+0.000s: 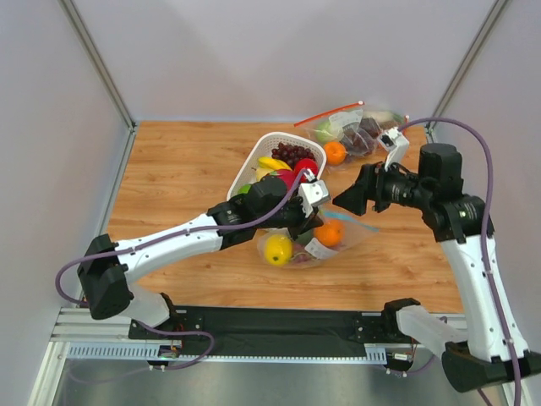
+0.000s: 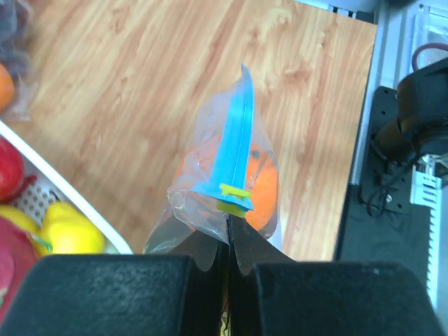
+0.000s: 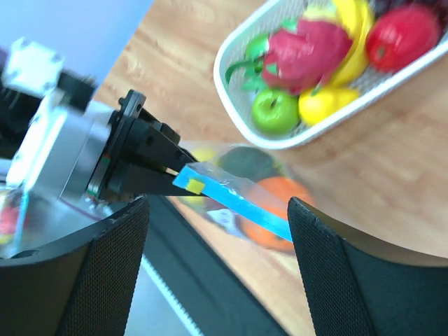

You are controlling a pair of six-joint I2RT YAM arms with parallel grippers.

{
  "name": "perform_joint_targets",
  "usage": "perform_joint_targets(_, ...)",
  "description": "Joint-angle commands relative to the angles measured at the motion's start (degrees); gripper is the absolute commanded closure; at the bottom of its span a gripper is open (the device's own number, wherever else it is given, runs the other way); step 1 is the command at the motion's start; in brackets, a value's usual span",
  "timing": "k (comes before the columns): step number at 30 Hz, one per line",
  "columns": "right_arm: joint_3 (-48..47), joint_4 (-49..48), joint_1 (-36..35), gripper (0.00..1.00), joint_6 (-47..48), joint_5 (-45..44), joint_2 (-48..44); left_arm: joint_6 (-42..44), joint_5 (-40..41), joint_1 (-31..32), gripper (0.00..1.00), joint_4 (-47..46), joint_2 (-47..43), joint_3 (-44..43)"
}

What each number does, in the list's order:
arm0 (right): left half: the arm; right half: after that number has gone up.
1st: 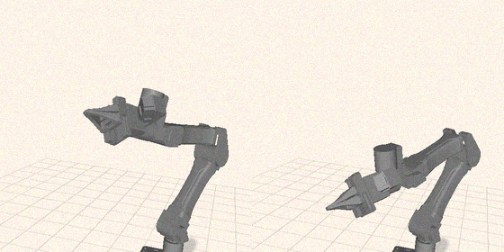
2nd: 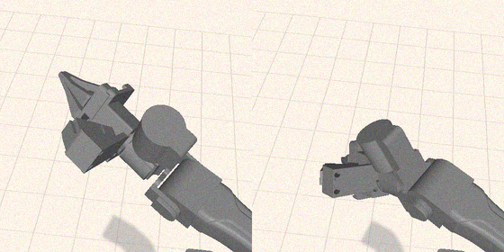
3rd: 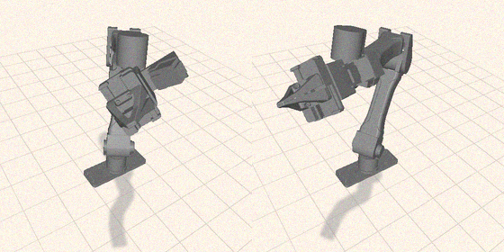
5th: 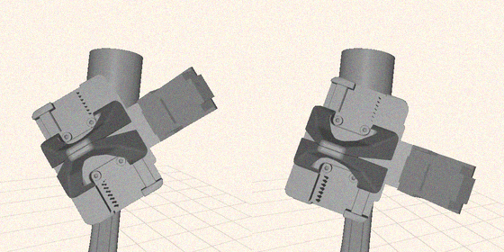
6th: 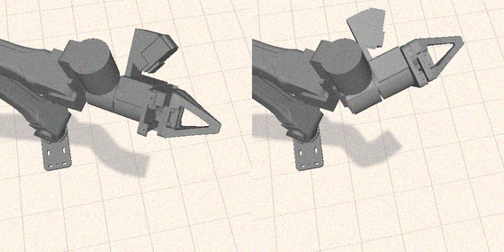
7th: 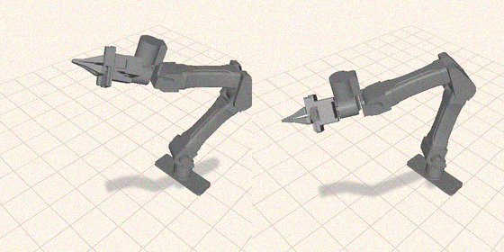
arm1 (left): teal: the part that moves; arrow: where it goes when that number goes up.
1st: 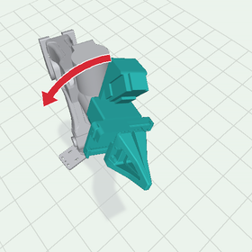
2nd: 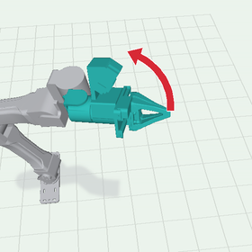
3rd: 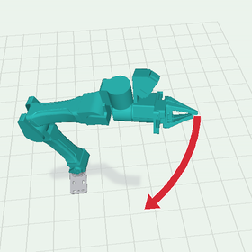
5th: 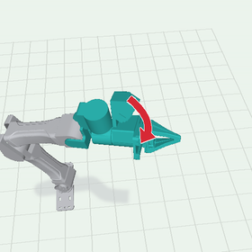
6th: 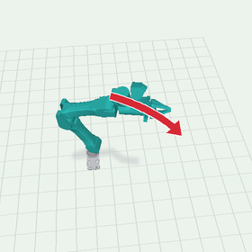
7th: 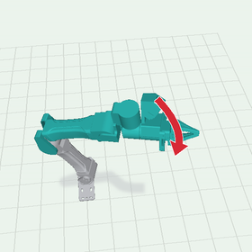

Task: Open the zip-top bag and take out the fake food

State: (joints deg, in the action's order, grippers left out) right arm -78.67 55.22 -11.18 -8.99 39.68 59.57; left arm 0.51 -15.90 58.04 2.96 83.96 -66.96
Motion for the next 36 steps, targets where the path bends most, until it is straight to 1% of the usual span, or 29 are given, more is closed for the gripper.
perform_joint_targets(1, 4.2, -11.0, -0.3, 0.20, 2.9, -2.3, -8.3, -4.4, 0.3, 0.0, 1.00, 8.2, -4.9, -3.5)
perform_joint_targets(4, 8.8, -14.9, -1.6, 0.22, 4.6, 0.0, -12.5, -6.1, -3.7, -0.4, 1.00, 10.4, -6.0, -2.6)
perform_joint_targets(6, 11.0, -15.3, -5.4, 0.24, 6.3, -2.1, -13.7, -8.2, -6.3, -1.3, 1.00, 10.2, -7.4, -1.6)
perform_joint_targets(7, 11.7, -15.8, -9.4, 0.25, 7.0, -4.0, -14.6, -8.9, -7.1, -1.7, 1.00, 9.9, -7.9, -0.6)
perform_joint_targets(8, 12.6, -16.2, -11.5, 0.27, 7.5, -8.1, -15.1, -9.9, -7.8, -2.2, 1.00, 9.6, -8.6, -0.2)
perform_joint_targets(10, 14.5, -18.0, -17.1, 0.31, 8.5, -11.5, -16.1, -11.9, -9.0, -3.6, 1.00, 9.7, -9.8, 0.6)
perform_joint_targets(11, 14.9, -18.7, -18.5, 0.36, 8.6, -13.9, -16.3, -12.2, -9.8, -4.2, 1.00, 9.9, -10.0, 0.5)
perform_joint_targets(13, 15.7, -19.6, -21.2, 0.39, 8.8, -16.5, -16.5, -13.1, -10.4, -4.8, 1.00, 10.7, -10.1, 0.2)
perform_joint_targets(14, 16.3, -20.1, -24.2, 0.41, 10.4, -20.0, -16.6, -13.3, -10.9, -5.0, 1.00, 10.7, -10.3, 0.0)
perform_joint_targets(15, 16.7, -20.4, -25.8, 0.42, 10.8, -22.1, -16.5, -13.6, -11.4, -5.1, 1.00, 10.8, -10.4, -0.2)
perform_joint_targets(16, 17.4, -21.4, -28.9, 0.43, 11.7, -25.5, -16.5, -14.1, -12.0, -5.2, 1.00, 10.8, -10.3, -0.4)
perform_joint_targets(18, 18.1, -23.0, -32.0, 0.45, 12.2, -29.4, -16.3, -14.6, -13.5, -5.2, 1.00, 10.6, -10.2, -0.5)
perform_joint_targets(19, 18.6, -23.7, -35.1, 0.46, 13.1, -34.3, -16.2, -14.8, -13.9, -5.2, 1.00, 10.6, -10.1, -0.5)
perform_joint_targets(21, 20.6, -25.6, -37.9, 0.47, 14.3, -39.2, -16.8, -15.1, -14.9, -5.2, 1.00, 10.7, -10.2, -0.5)
perform_joint_targets(22, 21.4, -27.7, -40.1, 0.47, 15.4, -43.9, -16.8, -15.3, -15.3, -5.1, 1.00, 10.7, -10.3, -0.4)
perform_joint_targets(24, 23.8, -30.9, -41.5, 0.47, 16.3, -47.3, -17.3, -15.4, -16.2, -5.1, 1.00, 10.7, -10.5, -0.4)
perform_joint_targets(28, 26.0, -33.6, -42.0, 0.48, 18.0, -49.9, -17.2, -15.4, -17.3, -5.1, 1.00, 11.5, -11.0, -0.2)
perform_joint_targets(31, 26.7, -34.7, -42.6, 0.51, 18.9, -50.3, -16.2, -15.4, -18.7, -5.1, 1.00, 11.9, -11.3, -0.2)
perform_joint_targets(33, 27.3, -35.2, -42.8, 0.55, 19.6, -50.4, -15.9, -14.8, -20.5, -5.2, 1.00, 12.1, -11.5, 0.0)
perform_joint_targets(36, 27.3, -35.6, -42.8, 0.59, 19.7, -47.8, -15.4, -13.8, -22.1, -5.2, 1.00, 12.2, -12.1, 0.7)
